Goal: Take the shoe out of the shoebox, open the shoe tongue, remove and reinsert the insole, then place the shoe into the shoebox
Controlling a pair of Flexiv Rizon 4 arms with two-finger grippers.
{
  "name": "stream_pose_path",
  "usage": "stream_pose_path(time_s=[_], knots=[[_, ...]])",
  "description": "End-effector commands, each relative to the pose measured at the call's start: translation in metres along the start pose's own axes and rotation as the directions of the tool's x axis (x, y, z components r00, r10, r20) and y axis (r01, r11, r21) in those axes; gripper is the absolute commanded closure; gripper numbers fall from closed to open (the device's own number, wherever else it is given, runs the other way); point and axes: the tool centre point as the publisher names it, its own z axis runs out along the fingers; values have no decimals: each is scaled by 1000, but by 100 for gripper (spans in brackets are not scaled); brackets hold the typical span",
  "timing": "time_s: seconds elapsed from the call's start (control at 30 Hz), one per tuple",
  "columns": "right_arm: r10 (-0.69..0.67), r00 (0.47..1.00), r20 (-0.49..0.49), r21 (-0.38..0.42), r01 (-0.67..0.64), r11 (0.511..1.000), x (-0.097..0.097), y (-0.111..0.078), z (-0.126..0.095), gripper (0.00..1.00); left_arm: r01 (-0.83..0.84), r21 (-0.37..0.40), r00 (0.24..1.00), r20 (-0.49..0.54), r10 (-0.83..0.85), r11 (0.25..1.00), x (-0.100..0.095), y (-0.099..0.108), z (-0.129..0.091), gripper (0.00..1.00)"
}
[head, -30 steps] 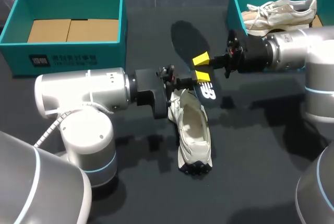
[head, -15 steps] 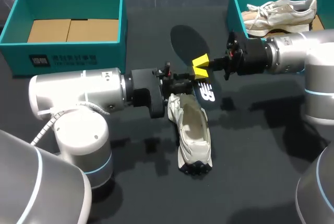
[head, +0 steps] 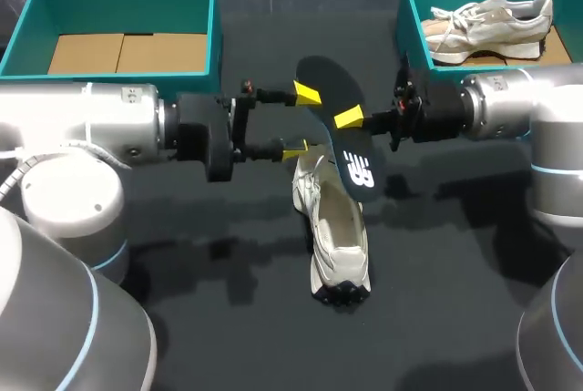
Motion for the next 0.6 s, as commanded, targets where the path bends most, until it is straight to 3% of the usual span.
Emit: stream_pose_path(time_s=[0.03,0.2,0.33,0.6], knots=[[0,1000,2,-2,0,1000,0,-1,1,100,-1,5,1000,-7,1,1000,-1,-2,-16,0],[0,1000,2,-2,0,1000,0,-1,1,100,-1,5,1000,-7,1,1000,-1,-2,-16,0],[19,1000,-15,-15,-19,1000,-5,-5,10,100,14,28,998,-58,-13,1000,-10,14,-27,0],[41,999,-25,-47,-43,998,-6,-16,23,100,-21,97,968,-249,45,995,-35,34,-41,0]])
